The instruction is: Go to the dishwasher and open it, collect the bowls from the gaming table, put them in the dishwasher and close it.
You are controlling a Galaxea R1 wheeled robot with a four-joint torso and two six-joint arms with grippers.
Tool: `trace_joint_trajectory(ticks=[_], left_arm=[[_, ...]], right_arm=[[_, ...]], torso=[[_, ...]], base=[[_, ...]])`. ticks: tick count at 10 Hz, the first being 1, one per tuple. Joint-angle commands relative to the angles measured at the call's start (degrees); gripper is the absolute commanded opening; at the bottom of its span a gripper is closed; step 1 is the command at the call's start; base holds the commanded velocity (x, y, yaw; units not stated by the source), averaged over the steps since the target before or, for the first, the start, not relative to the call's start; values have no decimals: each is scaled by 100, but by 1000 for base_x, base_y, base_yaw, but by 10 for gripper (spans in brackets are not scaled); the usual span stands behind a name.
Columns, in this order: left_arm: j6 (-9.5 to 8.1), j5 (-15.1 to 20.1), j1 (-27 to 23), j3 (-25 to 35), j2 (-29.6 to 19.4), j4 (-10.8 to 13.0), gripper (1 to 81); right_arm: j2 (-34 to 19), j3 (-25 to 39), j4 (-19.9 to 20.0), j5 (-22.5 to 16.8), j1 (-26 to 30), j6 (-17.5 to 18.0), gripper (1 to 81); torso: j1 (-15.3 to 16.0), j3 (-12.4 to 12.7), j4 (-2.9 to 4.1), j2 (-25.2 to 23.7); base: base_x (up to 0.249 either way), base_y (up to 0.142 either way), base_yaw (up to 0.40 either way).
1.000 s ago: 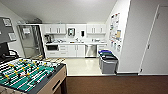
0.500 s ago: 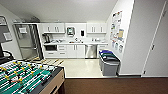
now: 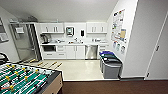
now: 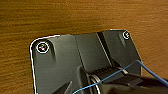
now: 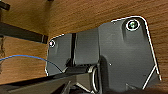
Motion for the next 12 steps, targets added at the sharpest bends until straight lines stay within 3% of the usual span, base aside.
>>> trace_joint_trajectory(ticks=[1,12], left_arm=[[-2,258,-342,46,-56,67,811],[-2,135,-342,29,-30,58,811]], right_arm=[[-79,22,-46,-295,273,-18,811],[0,-127,-55,-295,308,-18,811]], torso=[[0,0,0,0],[2,0,0,0]], base=[[278,0,0],[278,0,0]])
